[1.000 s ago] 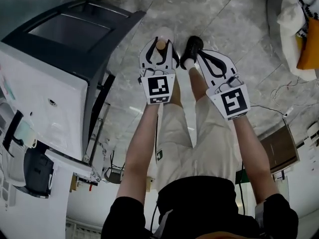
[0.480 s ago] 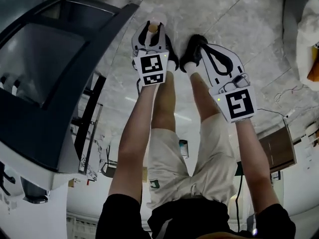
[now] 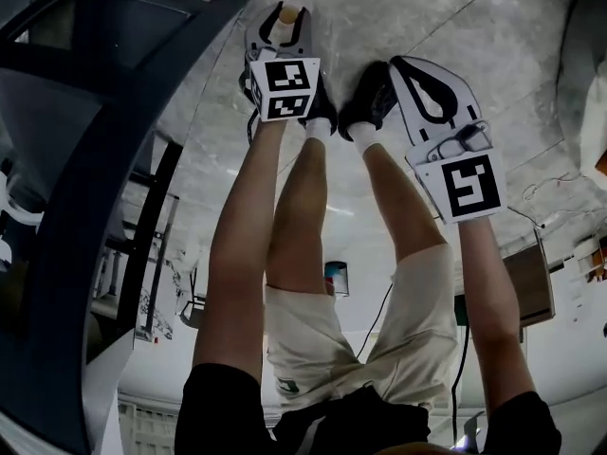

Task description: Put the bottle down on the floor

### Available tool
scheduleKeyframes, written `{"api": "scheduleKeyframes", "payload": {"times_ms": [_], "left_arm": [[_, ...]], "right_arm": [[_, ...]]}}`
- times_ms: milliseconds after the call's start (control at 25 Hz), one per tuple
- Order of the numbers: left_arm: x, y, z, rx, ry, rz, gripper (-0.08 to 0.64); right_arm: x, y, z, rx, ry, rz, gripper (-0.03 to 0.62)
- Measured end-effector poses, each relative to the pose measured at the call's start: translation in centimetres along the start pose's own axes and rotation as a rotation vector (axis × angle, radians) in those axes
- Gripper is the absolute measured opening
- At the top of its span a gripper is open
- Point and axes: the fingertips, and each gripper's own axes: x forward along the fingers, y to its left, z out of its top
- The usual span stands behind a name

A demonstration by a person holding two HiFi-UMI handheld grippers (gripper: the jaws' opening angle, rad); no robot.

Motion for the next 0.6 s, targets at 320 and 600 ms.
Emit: {"api": "scheduleKeyframes", "payload": {"times_ms": [320, 600], "left_arm": [[4.9, 1.1, -3.7, 0.043, 0.071, 0.006, 0.149], [7.1, 1.8, -4.4, 0.054, 0.097, 0.004, 0.149]], "right_arm": [[3.0, -1.8, -2.4, -0.010, 0.039, 0.006, 0.005], [4.6, -2.0, -2.6, 0.016, 0.043, 0.015, 0.005]]}}
